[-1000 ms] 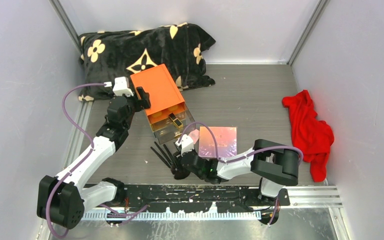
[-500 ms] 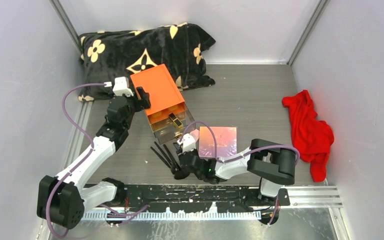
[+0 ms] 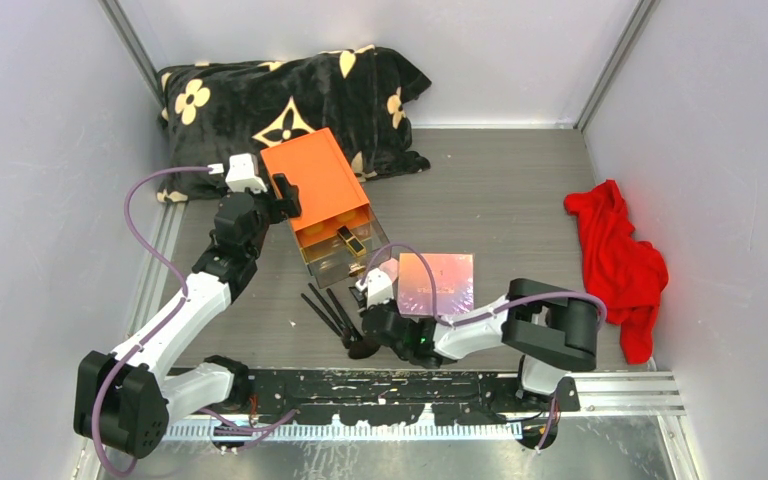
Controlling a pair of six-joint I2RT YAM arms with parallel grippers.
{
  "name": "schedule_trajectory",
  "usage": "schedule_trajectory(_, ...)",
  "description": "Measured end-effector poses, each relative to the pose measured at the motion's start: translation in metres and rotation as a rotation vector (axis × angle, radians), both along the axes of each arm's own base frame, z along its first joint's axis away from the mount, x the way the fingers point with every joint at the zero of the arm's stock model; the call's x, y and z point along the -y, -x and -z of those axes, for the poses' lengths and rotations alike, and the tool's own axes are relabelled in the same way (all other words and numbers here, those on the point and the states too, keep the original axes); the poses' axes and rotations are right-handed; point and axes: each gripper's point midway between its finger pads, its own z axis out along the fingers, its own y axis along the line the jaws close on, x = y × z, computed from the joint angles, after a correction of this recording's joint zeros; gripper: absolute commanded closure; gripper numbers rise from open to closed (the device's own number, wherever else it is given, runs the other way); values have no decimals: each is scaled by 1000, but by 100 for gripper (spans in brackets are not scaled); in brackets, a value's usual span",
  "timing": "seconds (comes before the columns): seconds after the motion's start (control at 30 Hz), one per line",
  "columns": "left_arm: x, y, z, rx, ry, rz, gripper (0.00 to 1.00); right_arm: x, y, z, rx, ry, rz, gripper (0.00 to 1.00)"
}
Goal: Organize the makeup
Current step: Pick up the makeup from the center of the board, then place the makeup in the drawer.
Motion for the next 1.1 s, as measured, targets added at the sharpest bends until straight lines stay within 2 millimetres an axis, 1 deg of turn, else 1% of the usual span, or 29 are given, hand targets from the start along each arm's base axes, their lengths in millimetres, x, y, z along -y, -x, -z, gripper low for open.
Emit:
schedule_trajectory(0.1, 0, 0, 0, 0, 0, 0, 13, 6, 10, -5, -12, 5, -28, 93)
schedule_trajectory(0.17, 0, 0, 0, 0, 0, 0, 13, 11, 20, -15, -14, -1, -53, 93)
schedule_trajectory(0.33, 0, 0, 0, 0, 0, 0, 13, 17, 45, -44, -2, -13, -112, 93)
schedule_trajectory(0.43, 0, 0, 0, 0, 0, 0, 13, 26, 55, -60, 12, 2, -129, 92)
schedule_trajectory(0.47, 0, 0, 0, -1, 0, 0, 13, 29, 57, -69, 20, 4, -131, 92)
schedule_trajectory(0.5, 0, 0, 0, -1, 0, 0, 13, 30, 58, -76, 28, -1, -130, 92)
schedule_trajectory(0.63, 0, 0, 1, -1, -1, 0, 13, 34, 57, -119, 77, -46, -122, 91)
schedule_trajectory(0.67, 0, 0, 1, -1, -1, 0, 13, 34, 55, -131, 91, -60, -117, 91)
schedule_trajectory(0.77, 0, 0, 1, -3, -1, 0, 13, 31, 50, -158, 133, -69, -119, 91)
schedule_trajectory(0.93, 0, -1, 2, -4, -2, 0, 13, 22, 45, -198, 201, -76, -143, 90)
schedule_trajectory(1.0, 0, -1, 2, -4, -2, 0, 13, 18, 44, -218, 229, -94, -153, 90)
schedule_trajectory(1.1, 0, -1, 2, -4, -2, 0, 13, 14, 42, -238, 255, -116, -160, 89)
